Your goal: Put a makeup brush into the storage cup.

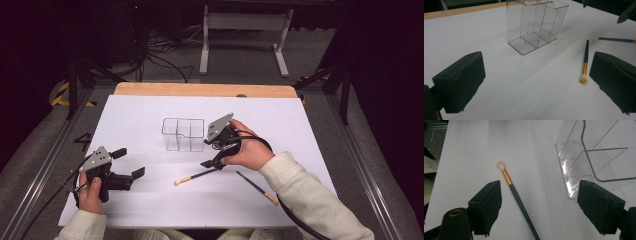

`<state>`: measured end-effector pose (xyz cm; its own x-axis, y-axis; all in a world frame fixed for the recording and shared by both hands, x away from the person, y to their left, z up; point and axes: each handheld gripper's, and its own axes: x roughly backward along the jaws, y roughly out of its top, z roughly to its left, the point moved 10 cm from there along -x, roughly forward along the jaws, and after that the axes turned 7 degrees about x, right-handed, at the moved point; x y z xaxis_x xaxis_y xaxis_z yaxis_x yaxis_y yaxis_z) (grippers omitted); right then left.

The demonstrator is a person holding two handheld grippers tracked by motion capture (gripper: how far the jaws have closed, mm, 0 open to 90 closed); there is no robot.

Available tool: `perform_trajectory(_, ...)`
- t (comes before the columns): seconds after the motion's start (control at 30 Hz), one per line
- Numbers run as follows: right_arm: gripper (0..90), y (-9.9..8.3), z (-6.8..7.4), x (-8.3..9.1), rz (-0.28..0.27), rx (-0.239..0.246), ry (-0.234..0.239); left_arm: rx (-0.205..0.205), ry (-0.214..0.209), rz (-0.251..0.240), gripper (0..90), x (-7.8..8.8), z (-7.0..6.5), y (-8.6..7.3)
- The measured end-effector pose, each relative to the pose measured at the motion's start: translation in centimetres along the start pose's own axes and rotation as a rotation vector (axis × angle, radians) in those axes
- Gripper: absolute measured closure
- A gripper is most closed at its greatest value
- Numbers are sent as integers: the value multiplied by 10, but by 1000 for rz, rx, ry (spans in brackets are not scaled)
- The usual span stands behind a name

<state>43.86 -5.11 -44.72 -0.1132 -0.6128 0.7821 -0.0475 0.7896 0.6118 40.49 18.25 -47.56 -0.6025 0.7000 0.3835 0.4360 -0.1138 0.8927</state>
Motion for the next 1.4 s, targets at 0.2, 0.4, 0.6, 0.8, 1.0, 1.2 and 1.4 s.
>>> perform_trajectory(0.2, 169, -1, 3, -9, 51, 4, 41, 0, -2, 4, 10, 0, 0, 0)
perform_trajectory(0.4, 147, -2, 3, -15, 96, 16, 52, -5, -7, 5, 10, -1, 0, 0)
perform_trajectory(0.6, 127, -4, 6, -23, 154, 36, 75, -12, -8, 8, 10, -1, 0, 0)
perform_trajectory(0.8, 105, -7, 10, -28, 191, 46, 93, -9, -11, 9, 10, -1, -1, 0)
perform_trajectory(1.0, 93, -10, 14, -35, 227, 66, 115, -11, -13, 10, 10, -2, -1, 0)
perform_trajectory(1.2, 112, -13, 19, -42, 252, 79, 140, -12, -7, 3, 10, -1, 0, 0)
perform_trajectory(1.4, 247, -19, 22, -47, 297, 93, 148, -13, -7, 3, 10, -1, 0, 0)
